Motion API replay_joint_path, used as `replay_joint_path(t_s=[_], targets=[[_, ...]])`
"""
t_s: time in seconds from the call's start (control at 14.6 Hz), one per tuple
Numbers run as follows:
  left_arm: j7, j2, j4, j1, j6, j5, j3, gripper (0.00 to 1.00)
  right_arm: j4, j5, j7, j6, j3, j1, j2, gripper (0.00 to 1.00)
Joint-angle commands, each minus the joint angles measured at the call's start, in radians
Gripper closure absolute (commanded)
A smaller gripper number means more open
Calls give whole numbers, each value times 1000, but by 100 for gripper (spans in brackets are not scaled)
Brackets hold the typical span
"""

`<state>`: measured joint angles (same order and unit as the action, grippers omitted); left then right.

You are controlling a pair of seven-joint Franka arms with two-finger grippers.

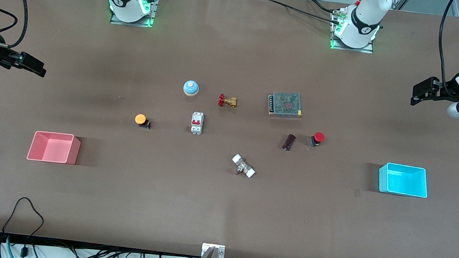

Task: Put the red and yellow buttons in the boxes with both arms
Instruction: 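Lower the left gripper onto the red button while the right gripper reaches the yellow button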

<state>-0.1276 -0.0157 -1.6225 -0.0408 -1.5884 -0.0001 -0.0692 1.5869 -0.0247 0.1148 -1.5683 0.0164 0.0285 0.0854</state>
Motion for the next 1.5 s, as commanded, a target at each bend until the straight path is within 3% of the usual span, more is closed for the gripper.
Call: replay_joint_path(t_s=[0.0,0.55,0.75,0.89,1.09,1.23,1.43], targets=[[-9,-20,36,4,30,-17,5,0,15,-1,-4,-6,-3,-1,-13,0],[-10,-65,38,18,79,-15,3,0,45,0,-3,-9,5,-2,5,0],[-9,-95,35,30,212,-12,2,0,99,0,-1,-47,68,-2,4,0],[-9,-138,10,30,234,-11,-6,0,161,0,19,-135,94,-5,4,0],[54,-205,-83,33,58,-18,-11,0,286,0,38,-287,114,-12,5,0],[167,-207,-146,71,-55,-17,-32,0,356,-6,145,-384,167,-15,16,0],[276,-210,-301,128,-346,-17,-46,0,403,-20,215,-493,231,-16,53,0]])
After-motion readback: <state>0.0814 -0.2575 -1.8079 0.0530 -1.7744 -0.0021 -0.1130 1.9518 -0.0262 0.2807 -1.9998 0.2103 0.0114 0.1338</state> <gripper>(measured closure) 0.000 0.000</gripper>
